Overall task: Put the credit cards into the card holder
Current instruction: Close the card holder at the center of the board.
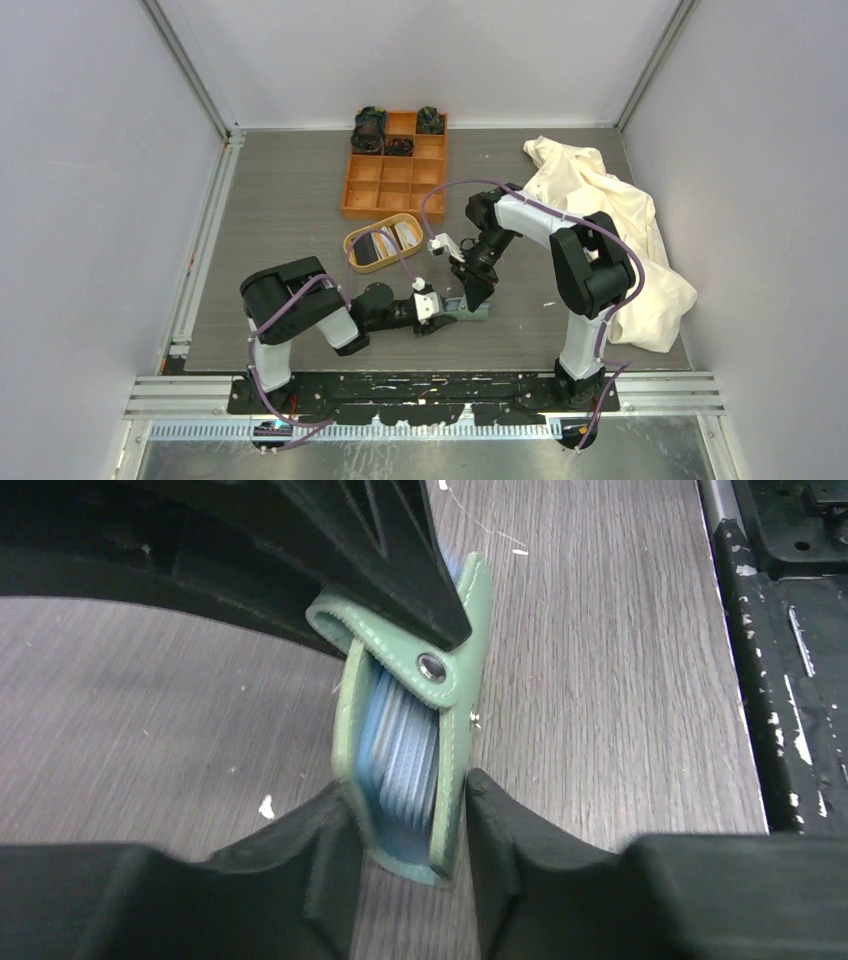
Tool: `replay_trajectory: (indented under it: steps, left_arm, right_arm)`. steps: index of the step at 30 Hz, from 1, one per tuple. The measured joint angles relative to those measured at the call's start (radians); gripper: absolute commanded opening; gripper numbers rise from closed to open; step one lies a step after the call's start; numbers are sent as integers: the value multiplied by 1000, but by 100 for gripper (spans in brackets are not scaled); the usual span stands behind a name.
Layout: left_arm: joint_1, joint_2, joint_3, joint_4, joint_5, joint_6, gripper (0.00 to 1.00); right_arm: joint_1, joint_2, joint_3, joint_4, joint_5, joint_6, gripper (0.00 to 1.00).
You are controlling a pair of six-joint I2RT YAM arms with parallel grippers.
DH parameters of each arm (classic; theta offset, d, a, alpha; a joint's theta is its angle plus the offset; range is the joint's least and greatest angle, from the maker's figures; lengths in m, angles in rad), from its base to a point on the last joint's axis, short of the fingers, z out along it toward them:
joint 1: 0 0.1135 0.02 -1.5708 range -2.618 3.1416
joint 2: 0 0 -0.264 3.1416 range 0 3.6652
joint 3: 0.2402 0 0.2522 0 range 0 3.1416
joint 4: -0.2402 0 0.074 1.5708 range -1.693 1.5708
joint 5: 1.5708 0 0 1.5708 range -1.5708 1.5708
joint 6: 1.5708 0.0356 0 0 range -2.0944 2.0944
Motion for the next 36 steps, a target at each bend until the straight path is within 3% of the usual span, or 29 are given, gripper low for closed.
replay_trajectory:
  steps: [3, 4, 9, 16, 21, 23, 26, 30, 36]
  left_arm:
    - [2, 3, 2, 6, 18, -3, 6]
    - [3, 4, 2, 8, 23, -6, 2]
    - [3, 7, 1, 13, 32, -43, 0]
    - [2, -2, -37, 43, 5, -230, 0]
    - [2, -23, -66, 29, -53, -489, 0]
    - [4, -42, -60, -23, -74, -618, 0]
    - [21, -94, 2, -209, -75, -793, 0]
    - [27, -146, 109, -463, -76, -948, 0]
    - [37, -160, 164, -611, -66, -1053, 0]
  right_arm:
    - [2, 0, 0, -6, 3, -1, 35]
    - [4, 0, 0, -6, 8, -1, 38]
    - [6, -13, -14, 32, 29, 52, 71]
    - [-47, -264, -90, 204, 72, 138, 99]
    - [-82, -546, -187, 380, 61, 143, 99]
    - [-79, -602, -229, 386, 14, 127, 89]
    - [-61, -554, -234, 323, -55, 47, 75]
    - [-27, -495, -290, 352, -33, 16, 71]
    - [23, -530, -421, 456, 60, 19, 66]
